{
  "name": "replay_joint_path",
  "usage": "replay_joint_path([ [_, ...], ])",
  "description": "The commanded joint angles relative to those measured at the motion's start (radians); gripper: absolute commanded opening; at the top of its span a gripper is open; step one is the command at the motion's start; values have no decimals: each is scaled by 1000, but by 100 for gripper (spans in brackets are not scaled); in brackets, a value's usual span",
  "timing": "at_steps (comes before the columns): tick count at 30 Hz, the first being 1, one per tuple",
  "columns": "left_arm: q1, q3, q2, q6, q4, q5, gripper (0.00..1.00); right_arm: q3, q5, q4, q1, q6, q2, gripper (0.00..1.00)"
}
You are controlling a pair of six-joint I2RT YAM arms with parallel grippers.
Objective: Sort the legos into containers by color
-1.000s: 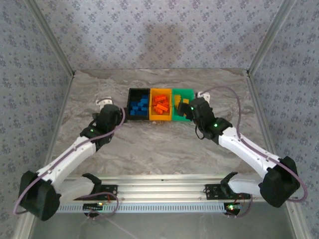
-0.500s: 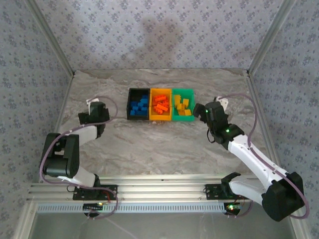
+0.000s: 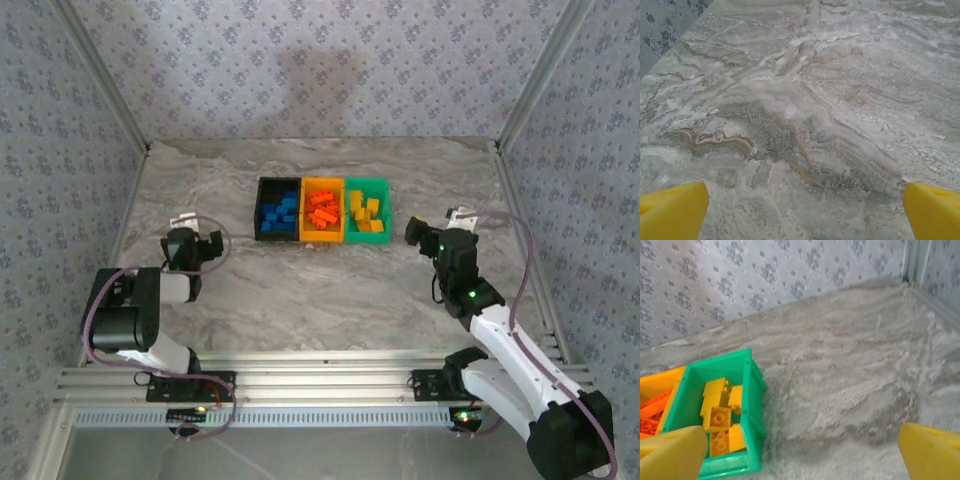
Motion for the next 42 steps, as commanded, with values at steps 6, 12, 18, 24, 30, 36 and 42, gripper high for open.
replay_joint_path([
  [6,6,-2,-4,6,99,20,100,-89,26,272,-237,-290,96,100],
  [12,6,0,-6,5,90,20,100,-148,-211,534,-357,-314,343,100],
  [18,7,-1,-7,6,91,21,100,-140,-276,710,-363,-324,593,100],
  [24,6,-1,-7,6,91,21,100,-117,-299,754,-351,-349,703,100],
  [30,6,-1,-6,6,91,22,100,-114,-281,750,-341,-353,701,100],
  [36,6,0,-7,6,91,22,100,-113,-279,748,-342,-353,701,100],
  [42,6,0,-6,6,89,22,100,-113,-282,746,-342,-353,701,100],
])
